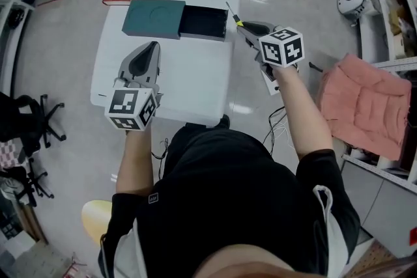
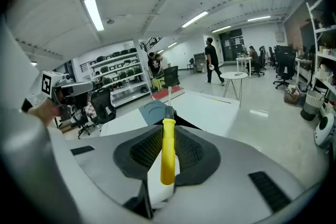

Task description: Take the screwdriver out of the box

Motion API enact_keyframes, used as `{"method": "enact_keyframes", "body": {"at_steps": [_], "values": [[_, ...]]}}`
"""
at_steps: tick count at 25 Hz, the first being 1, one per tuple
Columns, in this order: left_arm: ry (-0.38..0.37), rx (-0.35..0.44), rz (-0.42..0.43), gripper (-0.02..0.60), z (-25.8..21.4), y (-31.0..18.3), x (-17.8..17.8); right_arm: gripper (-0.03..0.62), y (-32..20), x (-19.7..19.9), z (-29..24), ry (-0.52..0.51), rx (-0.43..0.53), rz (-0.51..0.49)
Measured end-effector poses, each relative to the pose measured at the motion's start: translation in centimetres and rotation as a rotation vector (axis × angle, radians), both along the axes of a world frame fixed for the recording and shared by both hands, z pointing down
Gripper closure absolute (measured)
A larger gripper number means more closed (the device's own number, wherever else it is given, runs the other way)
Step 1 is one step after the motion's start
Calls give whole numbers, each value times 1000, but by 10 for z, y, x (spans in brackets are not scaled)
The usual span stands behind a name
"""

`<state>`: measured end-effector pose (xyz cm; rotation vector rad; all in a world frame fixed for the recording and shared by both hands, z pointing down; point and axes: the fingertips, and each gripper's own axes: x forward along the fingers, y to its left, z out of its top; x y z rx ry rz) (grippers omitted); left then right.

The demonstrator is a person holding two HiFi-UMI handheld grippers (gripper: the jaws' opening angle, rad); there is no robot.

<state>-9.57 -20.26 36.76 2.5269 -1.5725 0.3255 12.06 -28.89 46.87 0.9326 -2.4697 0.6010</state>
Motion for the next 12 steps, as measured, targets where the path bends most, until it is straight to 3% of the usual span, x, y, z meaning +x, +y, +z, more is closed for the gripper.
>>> {"method": "enact_keyframes", "body": {"at_steps": [7,12], "values": [[-26,14,-60,566,-23,23,-6,513,32,29,-47,-133,59,17],[-11,21,-48,566,-34,37,-9,513,53,28,-74,-209,87,25]]}}
